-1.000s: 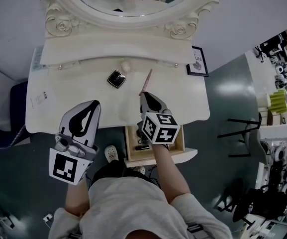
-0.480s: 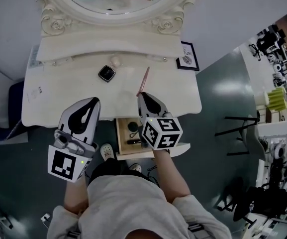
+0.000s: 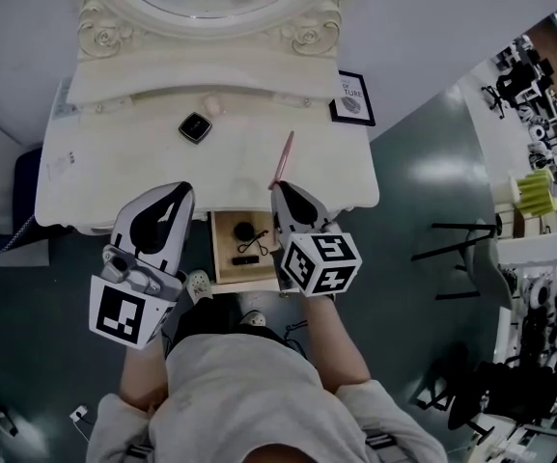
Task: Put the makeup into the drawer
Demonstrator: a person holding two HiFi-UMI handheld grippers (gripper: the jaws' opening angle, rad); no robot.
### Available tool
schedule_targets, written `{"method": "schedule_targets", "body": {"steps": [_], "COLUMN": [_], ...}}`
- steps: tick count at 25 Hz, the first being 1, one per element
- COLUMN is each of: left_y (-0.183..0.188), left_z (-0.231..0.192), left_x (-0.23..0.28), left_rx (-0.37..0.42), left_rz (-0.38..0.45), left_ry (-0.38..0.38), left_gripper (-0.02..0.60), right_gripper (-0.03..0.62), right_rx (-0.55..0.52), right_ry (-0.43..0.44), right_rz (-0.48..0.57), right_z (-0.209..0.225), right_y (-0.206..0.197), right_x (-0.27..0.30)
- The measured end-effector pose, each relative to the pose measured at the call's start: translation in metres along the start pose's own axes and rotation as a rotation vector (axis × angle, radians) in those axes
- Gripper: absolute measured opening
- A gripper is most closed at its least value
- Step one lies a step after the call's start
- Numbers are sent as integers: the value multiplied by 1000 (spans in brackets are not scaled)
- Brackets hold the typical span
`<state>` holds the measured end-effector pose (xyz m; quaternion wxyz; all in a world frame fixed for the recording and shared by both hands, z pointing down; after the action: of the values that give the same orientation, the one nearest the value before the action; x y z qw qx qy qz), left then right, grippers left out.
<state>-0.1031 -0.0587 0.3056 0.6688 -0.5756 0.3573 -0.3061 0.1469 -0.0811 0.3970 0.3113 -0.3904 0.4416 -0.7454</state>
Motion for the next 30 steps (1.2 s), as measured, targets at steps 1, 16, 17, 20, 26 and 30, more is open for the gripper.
{"method": "schedule_targets", "body": {"steps": [1, 16, 17, 20, 26, 30], "left_y": [1, 9, 9, 8, 11, 12], "left_z": [4, 48, 50, 57, 60, 59], "left_x": [-2, -20, -21, -23, -28, -31], "left_rx": [1, 17, 18, 20, 21, 29], "left_rz": [-2, -7, -7, -6, -7, -4], "left_ry": [0, 16, 16, 16, 21, 22], "left_gripper": [14, 14, 14, 14, 14, 14], "right_gripper": [31, 31, 31, 31, 31, 31], "right_rx": [0, 4, 5, 5, 25, 37], "right_ry": [1, 69, 74, 92, 132, 169], "right_rz": [-2, -112, -125, -168, -264, -320], "right_z": [1, 15, 16, 19, 25, 26], "right_y": [-2, -50, -54, -68, -92, -106], "right_x": [-5, -56, -58, -64, -70, -70]}}
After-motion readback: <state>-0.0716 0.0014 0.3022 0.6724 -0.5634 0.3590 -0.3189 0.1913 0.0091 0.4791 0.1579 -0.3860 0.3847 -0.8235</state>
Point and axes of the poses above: the fingertips, and each gripper's own axes: x forward along the fingers, z to its right, y out of its top, the point moved 9 cm from there along -x, backward along the fingers, and after that the axes turned 10 degrees about y, right-handed, at the moved point
